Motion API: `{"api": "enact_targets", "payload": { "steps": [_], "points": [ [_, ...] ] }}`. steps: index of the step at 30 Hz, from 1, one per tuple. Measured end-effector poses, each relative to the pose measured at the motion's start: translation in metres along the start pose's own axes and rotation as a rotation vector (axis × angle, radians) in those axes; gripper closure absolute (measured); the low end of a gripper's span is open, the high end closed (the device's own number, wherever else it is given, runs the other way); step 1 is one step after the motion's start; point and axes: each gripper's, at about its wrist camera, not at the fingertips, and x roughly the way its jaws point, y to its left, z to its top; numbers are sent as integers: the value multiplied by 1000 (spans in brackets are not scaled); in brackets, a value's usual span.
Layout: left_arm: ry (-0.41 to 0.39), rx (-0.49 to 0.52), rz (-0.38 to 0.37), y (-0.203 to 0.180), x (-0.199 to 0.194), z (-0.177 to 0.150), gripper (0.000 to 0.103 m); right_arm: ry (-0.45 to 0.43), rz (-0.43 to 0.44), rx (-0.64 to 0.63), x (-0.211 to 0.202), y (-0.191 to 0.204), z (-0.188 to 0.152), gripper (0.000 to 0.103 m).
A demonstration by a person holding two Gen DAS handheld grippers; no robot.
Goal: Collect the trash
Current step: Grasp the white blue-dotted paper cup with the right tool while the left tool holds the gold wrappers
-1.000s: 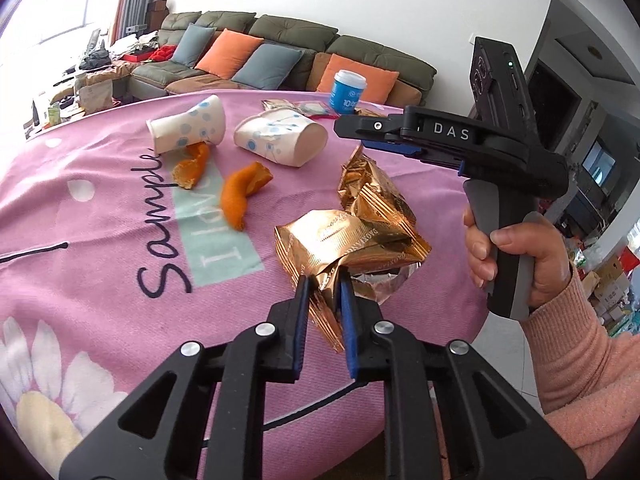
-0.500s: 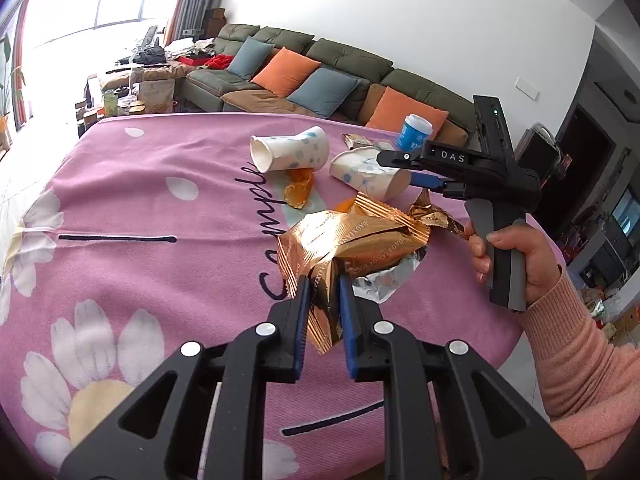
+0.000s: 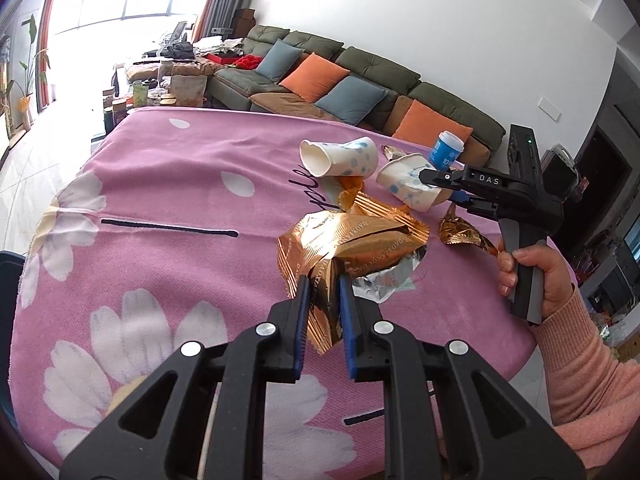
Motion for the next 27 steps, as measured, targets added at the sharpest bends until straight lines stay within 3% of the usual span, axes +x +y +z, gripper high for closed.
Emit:
{"api": "enact_targets", "payload": {
  "steps": [6,9,20,27],
  "points": [
    [-18,-22,21,10,-7,1,88,-12,18,-8,-5,2,1,79],
    [-27,-32,34,15,-12,-1,88,-34,28,-12,-11,7,0,85],
    [-71,-69,87,36,-37,-4,89,-141,61,-75,-49,35,-4,86],
    [-98,-102,121,52,-53,-7,89,-123,146,-129,-51,69,-16,86]
  ]
}}
